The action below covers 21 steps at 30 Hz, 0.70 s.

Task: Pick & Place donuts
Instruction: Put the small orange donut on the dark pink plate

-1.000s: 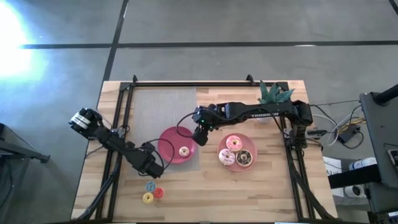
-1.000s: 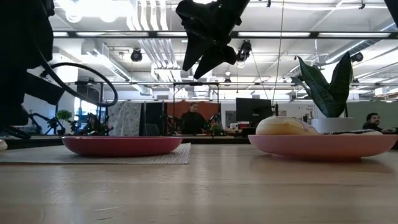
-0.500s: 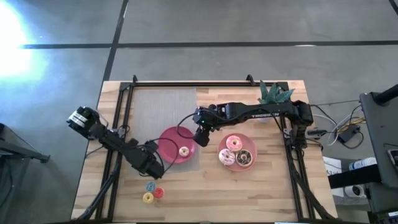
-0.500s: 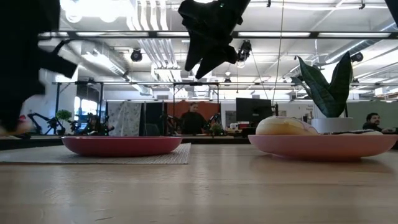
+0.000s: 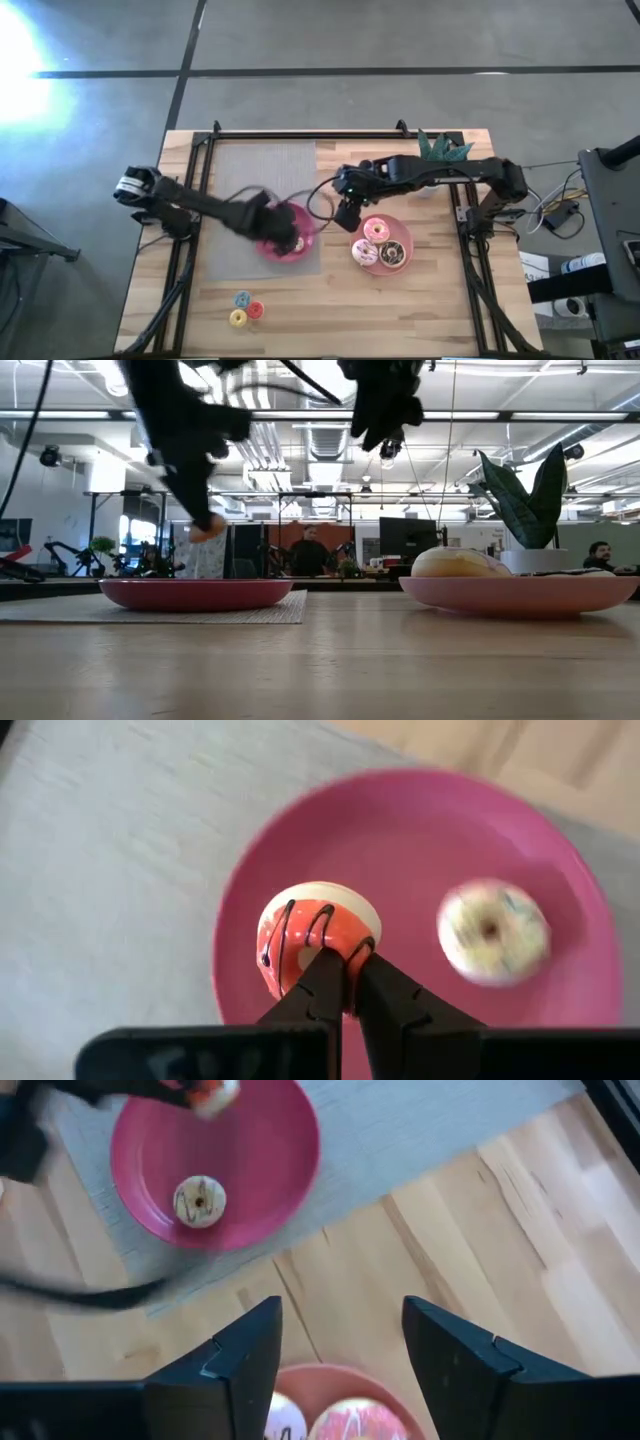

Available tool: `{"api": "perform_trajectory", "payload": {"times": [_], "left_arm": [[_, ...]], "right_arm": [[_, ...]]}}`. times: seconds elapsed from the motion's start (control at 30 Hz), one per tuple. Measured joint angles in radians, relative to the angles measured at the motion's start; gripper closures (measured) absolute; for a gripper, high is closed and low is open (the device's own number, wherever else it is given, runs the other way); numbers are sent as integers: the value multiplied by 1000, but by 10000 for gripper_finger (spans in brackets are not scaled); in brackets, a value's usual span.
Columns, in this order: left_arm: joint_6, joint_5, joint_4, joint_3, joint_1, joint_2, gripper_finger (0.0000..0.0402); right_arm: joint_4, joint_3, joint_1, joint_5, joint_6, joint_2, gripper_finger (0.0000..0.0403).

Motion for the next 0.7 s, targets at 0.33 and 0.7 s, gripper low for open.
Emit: {"api": "perform_trajectory", "payload": {"times": [0.33,0.7], "left_arm": [[79,187,38,47,176,95,401],[125,238,45,123,171,274,394]], "right_arm": [[-42,-78,0,2,117,-108,222],[-35,-189,1,-1,155,-127,222]]}}
